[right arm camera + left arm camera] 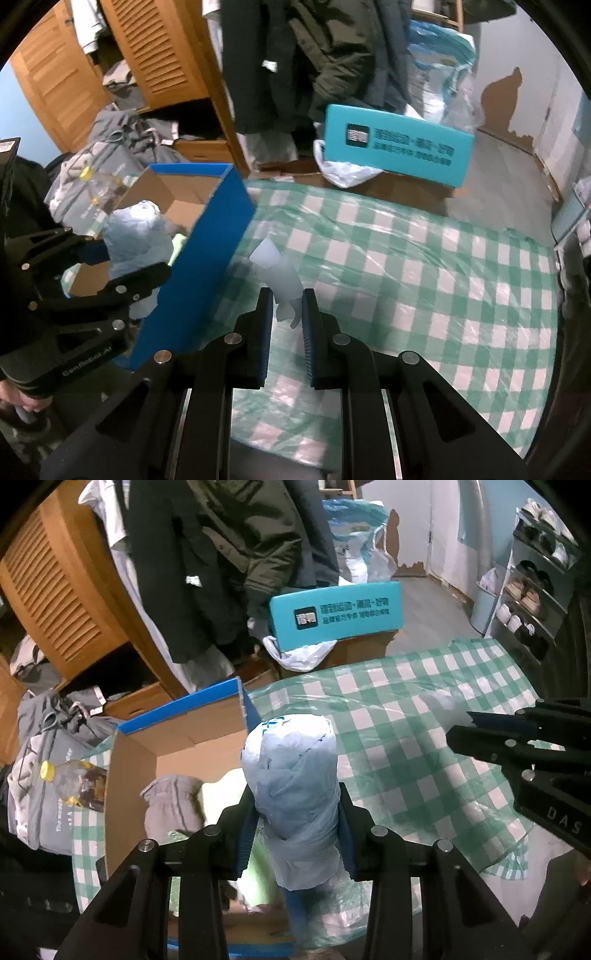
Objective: Organize soft objects
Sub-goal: 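Carry the white bundle and small white item with both tools over the box, then open both tools to drop the white bundle and small white item into the box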
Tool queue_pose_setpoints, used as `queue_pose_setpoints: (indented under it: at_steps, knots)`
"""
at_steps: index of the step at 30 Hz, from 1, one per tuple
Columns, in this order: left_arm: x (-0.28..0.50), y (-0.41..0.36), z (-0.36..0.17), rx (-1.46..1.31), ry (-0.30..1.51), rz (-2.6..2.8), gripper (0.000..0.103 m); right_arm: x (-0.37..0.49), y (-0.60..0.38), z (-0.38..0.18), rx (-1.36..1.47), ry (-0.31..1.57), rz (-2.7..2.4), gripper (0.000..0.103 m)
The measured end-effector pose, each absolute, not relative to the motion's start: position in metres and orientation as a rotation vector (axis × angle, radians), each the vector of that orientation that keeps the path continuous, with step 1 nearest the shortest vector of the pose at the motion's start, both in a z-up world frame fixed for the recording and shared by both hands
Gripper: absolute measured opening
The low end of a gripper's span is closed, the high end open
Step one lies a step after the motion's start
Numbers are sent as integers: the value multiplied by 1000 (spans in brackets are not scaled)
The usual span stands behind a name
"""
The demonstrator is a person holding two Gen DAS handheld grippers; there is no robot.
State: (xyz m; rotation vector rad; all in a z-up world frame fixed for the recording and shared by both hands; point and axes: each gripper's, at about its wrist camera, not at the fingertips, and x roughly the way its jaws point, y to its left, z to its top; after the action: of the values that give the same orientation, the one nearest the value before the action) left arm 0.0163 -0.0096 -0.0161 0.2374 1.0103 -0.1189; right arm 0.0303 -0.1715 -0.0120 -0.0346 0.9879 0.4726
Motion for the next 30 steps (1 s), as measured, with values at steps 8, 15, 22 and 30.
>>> queue_pose_setpoints:
  at_steps: [8,15,22,30]
  knots:
    - [8,16,-4,223,977,-83,39,28,-136,-2,-58,973,530,14]
    - [5,45,-5,187,979,-52,39,28,-106,3,-80,969,570,14]
    - [8,81,-12,116,1009,-25,40,30,-79,4,-98,976,599,14]
    - [10,113,-22,79,1032,24,40,33,-50,3,-123,986,629,14]
